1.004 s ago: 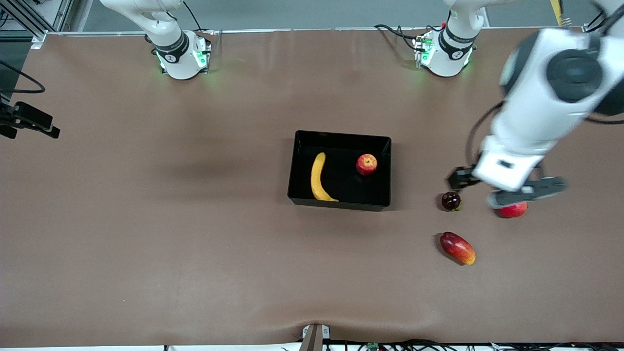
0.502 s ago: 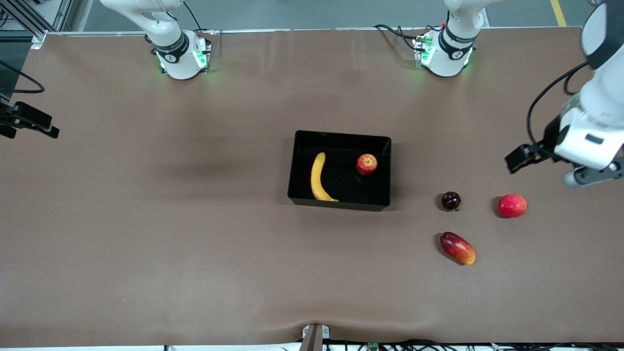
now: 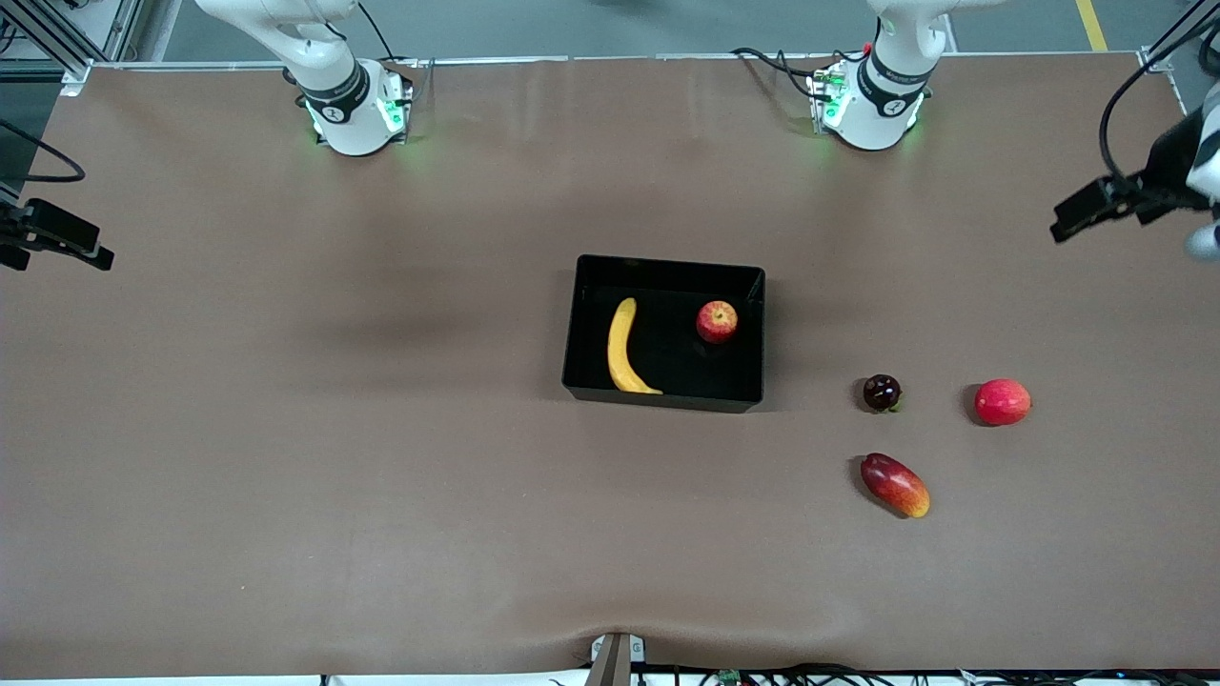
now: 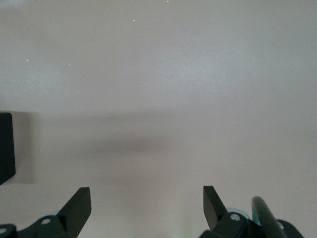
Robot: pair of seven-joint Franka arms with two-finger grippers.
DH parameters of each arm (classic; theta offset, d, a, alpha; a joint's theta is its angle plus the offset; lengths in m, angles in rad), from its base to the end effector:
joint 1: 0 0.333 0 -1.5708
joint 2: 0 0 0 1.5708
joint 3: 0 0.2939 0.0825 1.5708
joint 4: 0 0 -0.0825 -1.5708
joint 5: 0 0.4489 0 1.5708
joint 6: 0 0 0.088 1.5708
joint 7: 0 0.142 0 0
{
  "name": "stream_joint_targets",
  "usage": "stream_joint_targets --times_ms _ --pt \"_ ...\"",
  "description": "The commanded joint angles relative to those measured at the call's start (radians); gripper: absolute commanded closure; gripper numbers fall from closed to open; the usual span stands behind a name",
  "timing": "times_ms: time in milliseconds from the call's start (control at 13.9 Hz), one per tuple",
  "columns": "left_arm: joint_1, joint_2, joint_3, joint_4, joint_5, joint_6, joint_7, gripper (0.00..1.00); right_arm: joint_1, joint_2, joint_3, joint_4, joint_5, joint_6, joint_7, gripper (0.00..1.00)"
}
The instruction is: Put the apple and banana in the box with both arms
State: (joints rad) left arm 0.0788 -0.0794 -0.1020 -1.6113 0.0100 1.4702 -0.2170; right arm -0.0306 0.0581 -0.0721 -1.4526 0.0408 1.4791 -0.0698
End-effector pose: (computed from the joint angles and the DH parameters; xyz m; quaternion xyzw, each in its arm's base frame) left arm 0.5833 -0.0139 0.5850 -0.9947 -0.0973 0.0297 0.0127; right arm 0.6234 -0.0570 0.5864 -0.9996 0.0149 0.0141 0.0195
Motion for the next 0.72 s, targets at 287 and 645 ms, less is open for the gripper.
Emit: stream_joint_targets --times_ms 287,645 --pt "-0.116 -0.097 0.044 -0.101 -0.013 0.013 0.013 0.00 -0.008 -0.004 0.006 0.009 -0.013 -0.008 -0.001 0.00" --pt "-0.074 -0.065 0.050 -0.023 -0.013 -0.014 0.054 0.00 -0.009 -0.004 0.006 0.009 -0.010 -0.009 0.001 0.00"
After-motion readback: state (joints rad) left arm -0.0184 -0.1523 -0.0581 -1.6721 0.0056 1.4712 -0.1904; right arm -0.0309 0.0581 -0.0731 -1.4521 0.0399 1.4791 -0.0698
